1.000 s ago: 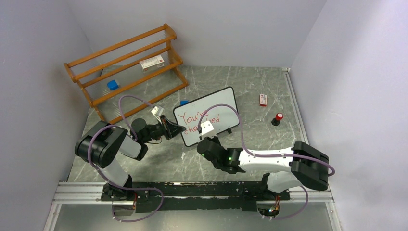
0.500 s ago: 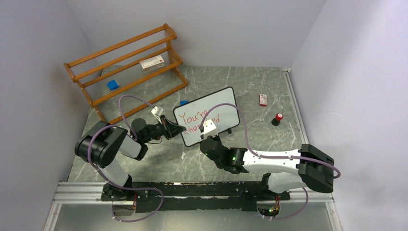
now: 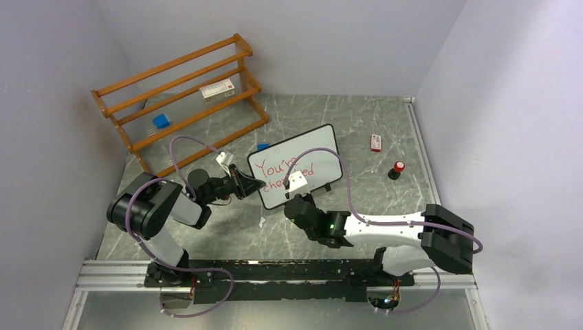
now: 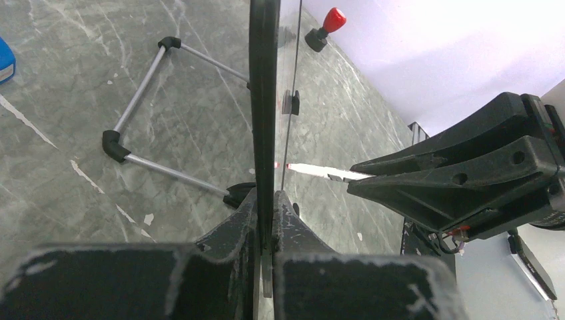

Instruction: Write a sentence on the whiteboard

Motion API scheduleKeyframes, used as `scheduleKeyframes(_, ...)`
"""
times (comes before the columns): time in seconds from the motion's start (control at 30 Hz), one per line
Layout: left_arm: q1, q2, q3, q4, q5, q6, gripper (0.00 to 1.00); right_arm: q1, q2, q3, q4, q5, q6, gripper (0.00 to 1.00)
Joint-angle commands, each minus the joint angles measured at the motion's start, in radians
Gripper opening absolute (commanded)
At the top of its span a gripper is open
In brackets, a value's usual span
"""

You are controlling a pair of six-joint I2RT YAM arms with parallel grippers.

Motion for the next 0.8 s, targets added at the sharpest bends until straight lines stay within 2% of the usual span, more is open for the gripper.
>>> scheduleKeyframes(0.0,0.018,0.028,-0.002,0.087,-0.001,-0.007,0.05,-0.008,0.025,0.005,0.039,0.029,0.0,0.0)
scheduleKeyframes(0.77,0.023,0.033,0.003,0.088,0.005,-0.012,0.05,-0.017,0.047,-0.021,-0.014,-0.025,0.05,0.0)
